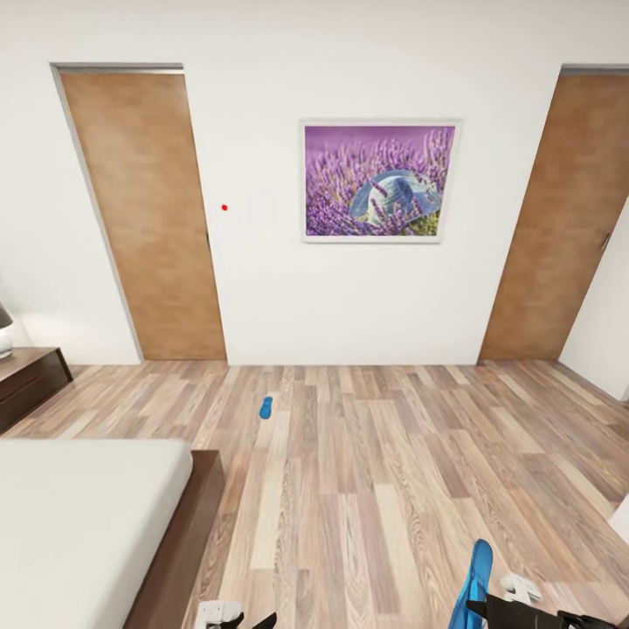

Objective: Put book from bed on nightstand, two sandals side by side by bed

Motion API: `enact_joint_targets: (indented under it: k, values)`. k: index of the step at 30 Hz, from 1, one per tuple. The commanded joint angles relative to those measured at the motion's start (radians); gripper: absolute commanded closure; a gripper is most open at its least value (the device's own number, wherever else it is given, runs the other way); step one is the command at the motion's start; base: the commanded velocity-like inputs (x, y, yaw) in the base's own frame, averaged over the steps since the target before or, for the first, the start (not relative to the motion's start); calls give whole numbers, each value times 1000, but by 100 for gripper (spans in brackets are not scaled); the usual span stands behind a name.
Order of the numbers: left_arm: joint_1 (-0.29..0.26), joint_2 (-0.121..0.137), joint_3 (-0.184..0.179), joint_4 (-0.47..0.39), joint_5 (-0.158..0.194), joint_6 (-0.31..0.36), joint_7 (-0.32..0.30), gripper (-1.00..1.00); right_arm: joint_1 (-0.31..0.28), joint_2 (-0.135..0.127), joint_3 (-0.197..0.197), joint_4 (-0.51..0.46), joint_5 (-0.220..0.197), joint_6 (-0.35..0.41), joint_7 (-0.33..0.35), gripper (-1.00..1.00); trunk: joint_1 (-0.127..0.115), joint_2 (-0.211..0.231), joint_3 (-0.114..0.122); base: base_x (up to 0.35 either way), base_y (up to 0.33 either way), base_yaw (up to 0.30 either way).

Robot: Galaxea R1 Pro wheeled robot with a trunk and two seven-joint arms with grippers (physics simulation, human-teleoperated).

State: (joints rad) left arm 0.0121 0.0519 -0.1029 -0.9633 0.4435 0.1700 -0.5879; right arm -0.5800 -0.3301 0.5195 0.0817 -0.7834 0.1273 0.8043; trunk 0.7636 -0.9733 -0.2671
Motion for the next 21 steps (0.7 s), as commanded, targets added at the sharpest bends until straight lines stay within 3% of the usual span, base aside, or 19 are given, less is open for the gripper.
enact_joint_targets:
  k: [1, 21]
  values:
    - [0, 1, -1, -2, 11, 9, 0, -100, -1, 0, 3, 2, -13, 9, 7, 100, 1, -1, -1, 330, 0, 0]
    - [0, 0, -3, -2, 11, 9, 0, -100, -1, 0, 3, 3, -14, 9, 6, 100, 1, -1, -1, 330, 0, 0]
